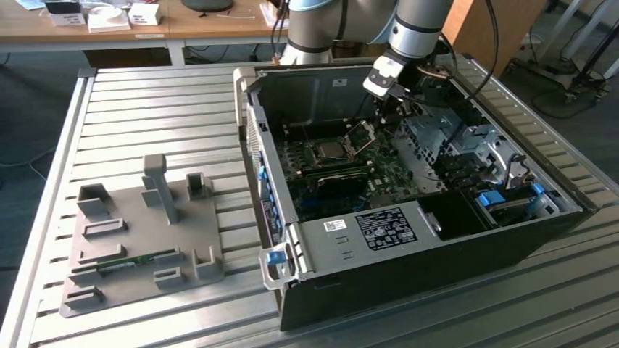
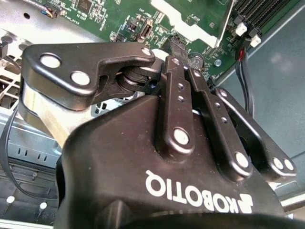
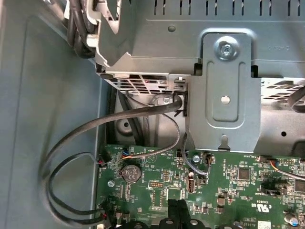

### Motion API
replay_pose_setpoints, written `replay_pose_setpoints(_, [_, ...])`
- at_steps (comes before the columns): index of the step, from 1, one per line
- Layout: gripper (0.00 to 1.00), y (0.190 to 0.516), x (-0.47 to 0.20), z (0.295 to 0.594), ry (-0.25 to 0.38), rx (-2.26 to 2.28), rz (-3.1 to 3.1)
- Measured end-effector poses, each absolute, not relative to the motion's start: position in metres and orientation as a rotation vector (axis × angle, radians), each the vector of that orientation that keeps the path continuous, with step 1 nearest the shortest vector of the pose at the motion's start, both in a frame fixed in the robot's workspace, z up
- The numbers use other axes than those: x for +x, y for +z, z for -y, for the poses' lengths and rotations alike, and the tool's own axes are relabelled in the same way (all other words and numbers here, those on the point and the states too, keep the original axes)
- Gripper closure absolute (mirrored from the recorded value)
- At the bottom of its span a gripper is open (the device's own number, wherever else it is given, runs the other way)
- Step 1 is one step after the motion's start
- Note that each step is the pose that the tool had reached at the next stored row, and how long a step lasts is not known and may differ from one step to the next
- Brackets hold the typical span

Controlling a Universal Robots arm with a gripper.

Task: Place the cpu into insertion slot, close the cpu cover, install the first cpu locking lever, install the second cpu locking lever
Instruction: 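Close the cpu cover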

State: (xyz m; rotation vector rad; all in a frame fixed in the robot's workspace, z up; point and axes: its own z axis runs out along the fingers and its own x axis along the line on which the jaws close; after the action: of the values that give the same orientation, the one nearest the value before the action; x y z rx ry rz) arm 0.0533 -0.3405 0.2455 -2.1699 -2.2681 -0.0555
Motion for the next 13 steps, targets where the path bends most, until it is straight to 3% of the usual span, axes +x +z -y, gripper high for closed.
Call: replay_pose_setpoints(13, [0.89,0.245,0.031,0.34,-0.08,-2.18,2.28])
